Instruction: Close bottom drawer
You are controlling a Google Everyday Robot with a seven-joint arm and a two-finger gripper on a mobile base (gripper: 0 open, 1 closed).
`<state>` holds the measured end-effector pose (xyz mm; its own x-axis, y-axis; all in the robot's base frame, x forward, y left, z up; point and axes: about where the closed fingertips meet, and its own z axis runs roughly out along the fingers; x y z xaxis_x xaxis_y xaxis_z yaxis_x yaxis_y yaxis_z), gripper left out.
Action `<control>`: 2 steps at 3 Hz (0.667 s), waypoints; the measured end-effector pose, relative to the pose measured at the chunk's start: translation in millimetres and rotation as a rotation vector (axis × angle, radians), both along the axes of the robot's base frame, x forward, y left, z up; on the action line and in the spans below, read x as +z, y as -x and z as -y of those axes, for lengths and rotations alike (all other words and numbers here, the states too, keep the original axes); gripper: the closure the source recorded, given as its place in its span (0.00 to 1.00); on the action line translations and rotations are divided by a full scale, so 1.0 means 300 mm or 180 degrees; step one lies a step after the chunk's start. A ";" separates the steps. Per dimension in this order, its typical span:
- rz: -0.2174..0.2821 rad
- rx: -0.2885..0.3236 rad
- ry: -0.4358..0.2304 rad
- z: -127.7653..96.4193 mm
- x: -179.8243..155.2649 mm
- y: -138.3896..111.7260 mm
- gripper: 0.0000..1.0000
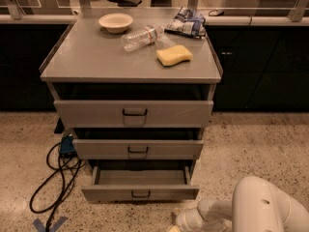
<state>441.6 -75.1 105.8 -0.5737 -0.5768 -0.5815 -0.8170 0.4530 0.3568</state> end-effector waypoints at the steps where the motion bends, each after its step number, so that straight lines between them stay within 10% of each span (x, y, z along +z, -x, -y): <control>1: 0.0293 0.0273 -0.0073 -0.019 0.044 -0.148 0.00; 2: 0.0471 0.0392 -0.0057 -0.028 0.078 -0.256 0.00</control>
Offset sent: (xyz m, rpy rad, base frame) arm 0.1441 0.0105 0.0449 -0.0041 -0.2531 0.1811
